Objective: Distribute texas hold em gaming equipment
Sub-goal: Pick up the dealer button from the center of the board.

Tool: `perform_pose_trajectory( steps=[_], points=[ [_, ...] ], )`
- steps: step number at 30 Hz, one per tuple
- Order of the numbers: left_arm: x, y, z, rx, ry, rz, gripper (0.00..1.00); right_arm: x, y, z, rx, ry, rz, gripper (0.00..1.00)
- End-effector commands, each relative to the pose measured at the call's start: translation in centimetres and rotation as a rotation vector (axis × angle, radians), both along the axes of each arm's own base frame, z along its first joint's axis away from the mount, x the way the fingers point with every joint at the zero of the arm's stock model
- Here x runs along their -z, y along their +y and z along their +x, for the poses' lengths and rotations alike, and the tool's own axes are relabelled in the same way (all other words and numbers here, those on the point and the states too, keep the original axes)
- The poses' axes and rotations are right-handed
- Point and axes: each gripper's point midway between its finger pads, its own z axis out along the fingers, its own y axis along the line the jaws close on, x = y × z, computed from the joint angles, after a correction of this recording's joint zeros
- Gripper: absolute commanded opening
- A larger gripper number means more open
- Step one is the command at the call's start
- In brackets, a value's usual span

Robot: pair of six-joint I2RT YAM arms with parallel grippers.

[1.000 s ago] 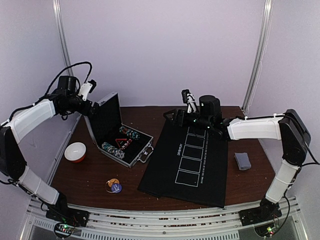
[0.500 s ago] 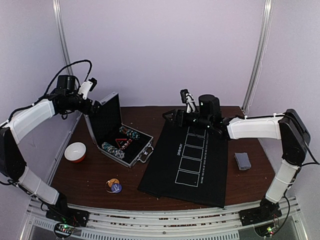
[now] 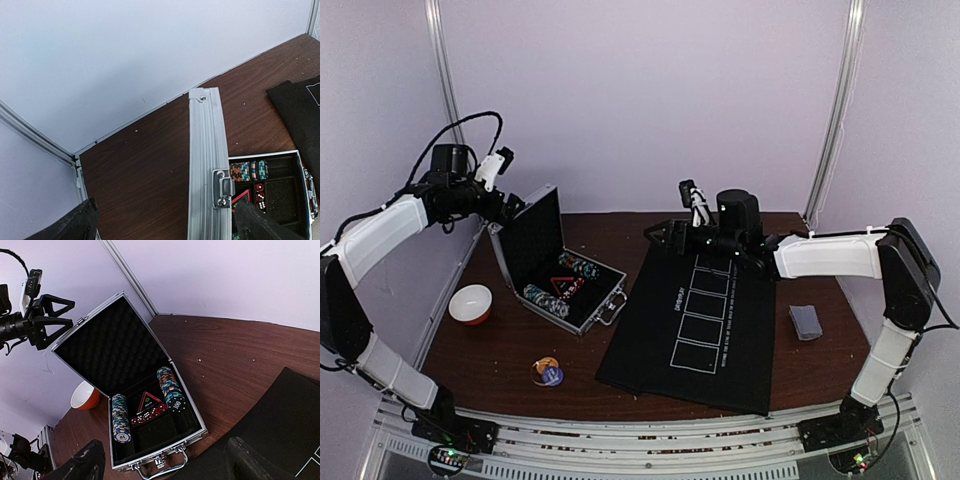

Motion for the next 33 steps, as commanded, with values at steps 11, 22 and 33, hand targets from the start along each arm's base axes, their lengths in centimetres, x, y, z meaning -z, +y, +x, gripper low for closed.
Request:
perform_pose_trajectory(
  steps=[11, 22, 33],
  points=[
    [-10.1, -2.5, -2.2, 0.110, -0.176, -0.135, 0.98, -0.9, 1.3, -0.7, -0.063, -0.011, -0.015, 0.86],
    [-2.3, -12.2, -12.2, 0.292, 0.202, -0.080, 0.98, -1.2, -0.9, -2.8, -0.078, -0.005, -0.206, 0.86],
    [11.7, -12.5, -21.7, 0.164, 0.666, -0.023, 0.98, -0.5, -7.6, -4.9, 0.084, 0.029, -0.435, 0.88]
  ],
)
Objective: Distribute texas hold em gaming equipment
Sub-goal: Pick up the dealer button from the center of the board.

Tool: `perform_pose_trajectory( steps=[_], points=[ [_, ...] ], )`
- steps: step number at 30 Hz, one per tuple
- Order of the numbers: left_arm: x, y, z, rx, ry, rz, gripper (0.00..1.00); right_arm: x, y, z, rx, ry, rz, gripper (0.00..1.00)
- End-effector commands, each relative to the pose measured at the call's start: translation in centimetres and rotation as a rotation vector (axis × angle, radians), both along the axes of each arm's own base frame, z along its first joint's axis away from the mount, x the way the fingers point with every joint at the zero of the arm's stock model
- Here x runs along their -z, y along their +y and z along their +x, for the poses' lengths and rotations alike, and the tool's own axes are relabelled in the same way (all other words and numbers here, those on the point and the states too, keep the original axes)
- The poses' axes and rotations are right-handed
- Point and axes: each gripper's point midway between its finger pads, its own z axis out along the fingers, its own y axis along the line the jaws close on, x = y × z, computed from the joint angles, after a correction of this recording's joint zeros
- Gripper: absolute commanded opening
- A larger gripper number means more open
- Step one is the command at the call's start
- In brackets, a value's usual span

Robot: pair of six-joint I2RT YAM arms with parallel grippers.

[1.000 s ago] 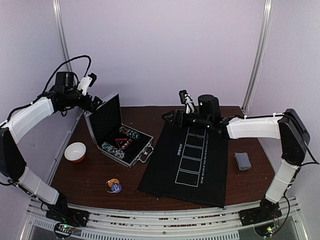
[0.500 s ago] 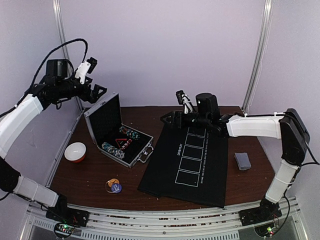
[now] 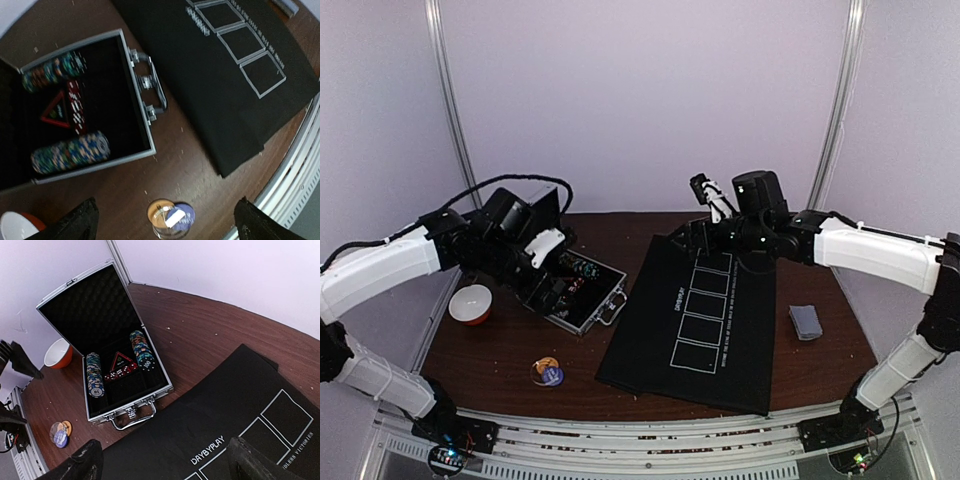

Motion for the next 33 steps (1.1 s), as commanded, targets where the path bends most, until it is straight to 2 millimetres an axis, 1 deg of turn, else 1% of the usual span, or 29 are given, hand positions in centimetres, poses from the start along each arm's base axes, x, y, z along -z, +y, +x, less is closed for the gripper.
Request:
perform_pose_trajectory(
  steps=[1, 4, 7, 10, 13, 14, 15, 18, 20, 22, 26, 30, 33],
  points=[
    [3.4, 2.0, -2.2, -0.160, 0.129, 0.046, 0.98, 1.7, -3.4, -1.1, 0.086, 0.030, -0.143, 0.88],
    [7.1, 3.8, -3.4, -0.257, 0.201, 0.103, 0.98, 2.6, -4.6, -1.7, 0.110, 0.041, -0.175, 0.89],
    [10.1, 4.7, -4.4, -0.335, 0.245, 0.099, 0.98, 3.4, -5.3, -2.2, 0.121, 0.050, -0.197, 0.89],
    [11.8, 5.0, -4.6, -0.392, 0.265, 0.089, 0.98, 4.1, -5.5, -2.4, 0.119, 0.052, -0.202, 0.90],
    [13.3, 4.7, -5.0, -0.394, 0.289, 0.058, 0.98, 4.9, -5.6, -2.5, 0.114, 0.055, -0.213, 0.91],
    [13.9, 4.8, -5.3, -0.395, 0.301, 0.065, 0.98, 5.2, -5.6, -2.6, 0.112, 0.059, -0.221, 0.91],
    [14.3, 5.0, -5.4, -0.400, 0.307, 0.075, 0.98, 5.5, -5.7, -2.6, 0.109, 0.064, -0.229, 0.91],
    [14.0, 4.5, -5.1, -0.395, 0.295, 0.052, 0.98, 6.4, -5.8, -2.8, 0.102, 0.076, -0.254, 0.92],
    [14.2, 4.5, -5.2, -0.398, 0.297, 0.046, 0.98, 7.0, -5.9, -2.9, 0.100, 0.084, -0.265, 0.92],
    [14.9, 4.7, -5.7, -0.404, 0.308, 0.070, 0.98, 7.4, -5.9, -2.8, 0.099, 0.087, -0.270, 0.92],
    [16.1, 3.9, -6.8, -0.359, 0.302, 0.158, 0.98, 7.8, -5.7, -2.7, 0.095, 0.090, -0.273, 0.93],
    [16.9, 4.5, -7.5, -0.369, 0.295, 0.253, 0.98, 8.0, -5.5, -2.7, 0.087, 0.097, -0.273, 0.93],
    [17.1, 4.7, -7.8, -0.383, 0.302, 0.267, 0.93, 8.4, -5.5, -2.7, 0.087, 0.104, -0.278, 0.93]
  ],
)
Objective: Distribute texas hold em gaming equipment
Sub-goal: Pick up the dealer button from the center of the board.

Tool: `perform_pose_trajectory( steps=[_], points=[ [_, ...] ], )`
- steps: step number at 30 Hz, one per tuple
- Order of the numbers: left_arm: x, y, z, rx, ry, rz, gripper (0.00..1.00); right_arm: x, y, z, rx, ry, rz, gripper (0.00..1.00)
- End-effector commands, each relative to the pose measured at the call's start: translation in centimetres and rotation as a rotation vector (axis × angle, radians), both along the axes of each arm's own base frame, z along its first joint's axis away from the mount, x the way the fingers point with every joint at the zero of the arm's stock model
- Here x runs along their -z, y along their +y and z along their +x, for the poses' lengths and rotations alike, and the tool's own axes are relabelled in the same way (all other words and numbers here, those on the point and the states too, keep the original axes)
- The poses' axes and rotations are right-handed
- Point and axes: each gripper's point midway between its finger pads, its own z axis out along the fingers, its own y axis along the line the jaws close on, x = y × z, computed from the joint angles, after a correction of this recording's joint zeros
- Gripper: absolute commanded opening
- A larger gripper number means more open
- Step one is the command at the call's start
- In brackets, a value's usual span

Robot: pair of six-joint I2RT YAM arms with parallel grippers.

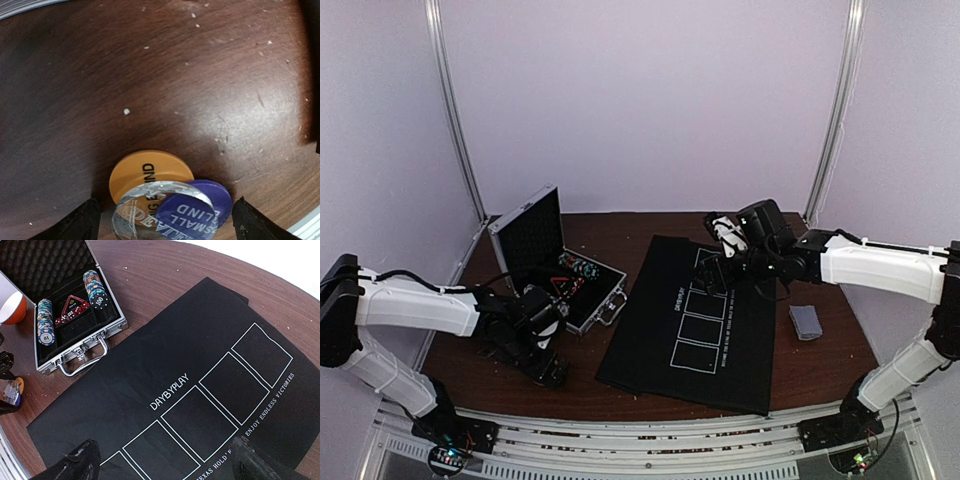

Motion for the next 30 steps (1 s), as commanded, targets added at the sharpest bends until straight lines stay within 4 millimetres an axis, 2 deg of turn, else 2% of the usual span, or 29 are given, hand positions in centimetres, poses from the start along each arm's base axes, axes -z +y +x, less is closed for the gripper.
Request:
perform_pose_trajectory(
  steps=[1, 4, 6, 13, 19, 24, 27, 30],
  points=[
    [0.2, 0.5, -0.1, -0.042, 0.004, 0.039, 0.90, 1.0, 0.0, -0.2, -0.003, 0.013, -0.022, 0.93],
    [-0.2, 0.1, -0.2, -0.042, 0.004, 0.018, 0.85, 1.1, 0.1, -0.2, -0.006, 0.017, -0.016, 0.93],
    [-0.6, -0.3, -0.2, -0.035, 0.004, -0.001, 0.85, 1.1, 0.2, -0.2, -0.007, 0.019, -0.015, 0.93],
    [-2.2, -2.1, -0.1, 0.014, 0.009, -0.076, 0.94, 0.9, 0.5, 0.1, -0.018, 0.017, -0.021, 0.93],
    [-1.7, -1.0, -0.2, -0.032, 0.018, -0.044, 0.93, 1.2, 0.4, 0.0, -0.022, 0.021, -0.026, 0.93],
    [-1.0, 0.2, -0.4, -0.070, 0.019, -0.009, 0.89, 1.6, 0.3, -0.3, -0.025, 0.029, -0.031, 0.93],
    [-0.7, 0.7, -0.6, -0.077, 0.025, 0.010, 0.82, 1.7, 0.3, -0.3, -0.026, 0.032, -0.031, 0.93],
    [-0.6, 1.0, -0.8, -0.081, 0.028, 0.019, 0.82, 1.9, 0.3, -0.4, -0.028, 0.036, -0.031, 0.93]
  ],
)
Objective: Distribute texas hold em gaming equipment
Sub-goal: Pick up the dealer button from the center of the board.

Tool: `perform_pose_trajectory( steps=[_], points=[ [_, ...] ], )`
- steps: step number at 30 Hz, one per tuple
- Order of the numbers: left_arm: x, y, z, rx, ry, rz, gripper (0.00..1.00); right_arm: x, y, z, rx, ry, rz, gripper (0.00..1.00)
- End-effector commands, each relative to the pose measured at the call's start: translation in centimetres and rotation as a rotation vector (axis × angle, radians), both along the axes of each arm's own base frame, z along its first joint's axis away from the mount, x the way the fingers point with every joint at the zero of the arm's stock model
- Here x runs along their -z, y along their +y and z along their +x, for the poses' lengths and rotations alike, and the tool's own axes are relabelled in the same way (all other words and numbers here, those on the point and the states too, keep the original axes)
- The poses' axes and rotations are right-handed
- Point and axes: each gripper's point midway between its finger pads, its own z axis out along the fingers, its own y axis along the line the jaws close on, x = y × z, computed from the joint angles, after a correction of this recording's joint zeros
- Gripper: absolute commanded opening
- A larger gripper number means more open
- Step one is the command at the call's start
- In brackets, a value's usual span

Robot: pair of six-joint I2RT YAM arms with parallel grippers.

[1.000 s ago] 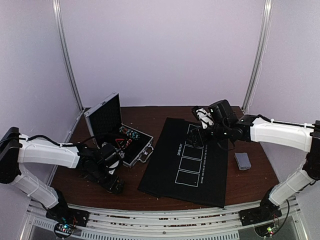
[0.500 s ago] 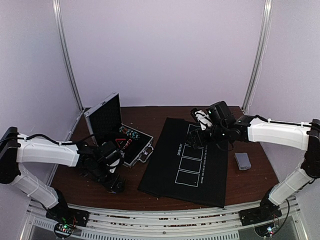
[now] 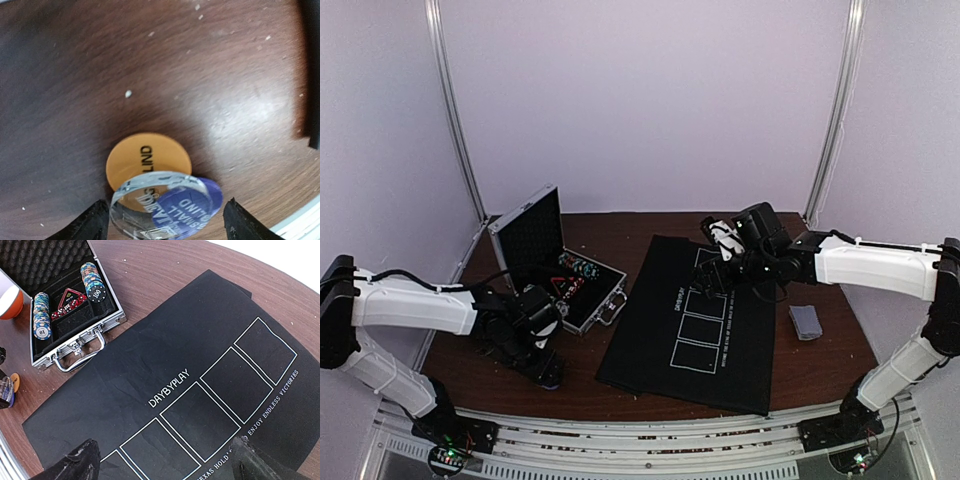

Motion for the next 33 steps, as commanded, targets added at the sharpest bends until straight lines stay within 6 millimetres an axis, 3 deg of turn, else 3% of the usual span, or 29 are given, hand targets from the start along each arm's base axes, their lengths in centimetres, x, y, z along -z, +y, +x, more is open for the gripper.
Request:
perform_pose_trajectory(
  steps=[1, 4, 19, 33],
  points=[
    [0.1, 1.0, -0.2, -0.030, 0.000, 0.022, 0.82, 0.7, 0.2, -0.5, -0.020, 0.014, -0.011, 0.93],
    [0.4, 1.5, -0.3, -0.036, -0.002, 0.043, 0.79, 0.6, 0.3, -0.5, -0.025, 0.015, -0.005, 0.93],
    [-0.2, 1.0, 0.0, -0.028, -0.019, 0.021, 0.41, 0.4, 0.6, -0.6, -0.031, 0.016, 0.011, 0.93],
    [-5.5, -1.2, 2.8, 0.013, -0.137, -0.040, 0.38, -2.2, 1.4, -0.6, -0.049, -0.008, 0.077, 0.93]
  ],
)
